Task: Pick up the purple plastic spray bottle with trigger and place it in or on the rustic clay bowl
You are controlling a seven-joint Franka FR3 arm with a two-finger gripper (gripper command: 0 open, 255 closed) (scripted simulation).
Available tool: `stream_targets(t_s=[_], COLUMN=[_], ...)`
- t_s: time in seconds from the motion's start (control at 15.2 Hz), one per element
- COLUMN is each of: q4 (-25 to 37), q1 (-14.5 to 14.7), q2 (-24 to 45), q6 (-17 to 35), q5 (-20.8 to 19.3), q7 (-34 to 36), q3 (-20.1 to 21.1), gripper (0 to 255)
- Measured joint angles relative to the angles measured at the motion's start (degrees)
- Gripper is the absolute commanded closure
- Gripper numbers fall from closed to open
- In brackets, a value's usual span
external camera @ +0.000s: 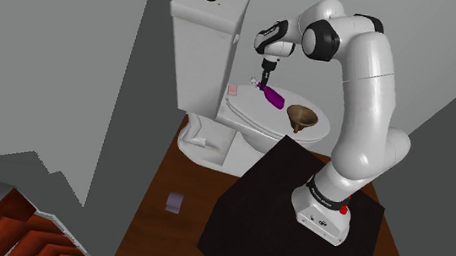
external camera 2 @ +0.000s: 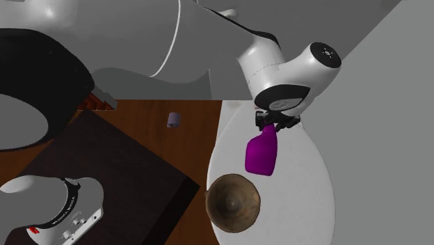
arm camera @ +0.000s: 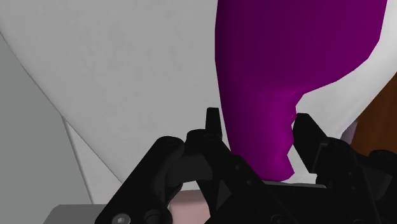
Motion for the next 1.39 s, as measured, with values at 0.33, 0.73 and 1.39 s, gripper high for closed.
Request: stream_targets(t_s=[0.33, 0.73, 1.39], q4=[0.0, 0.5, -13.2], q1=[0.3, 0.9, 1.6], q2=[-2.4, -5.1, -15.6], q6=[-2.4, -5.5, -2.0], q5=[-0.8, -1.7, -4.2], q7=[0.1, 0.7, -2.1], q3=[-0.7, -1.4, -4.1], gripper=[255, 255, 255])
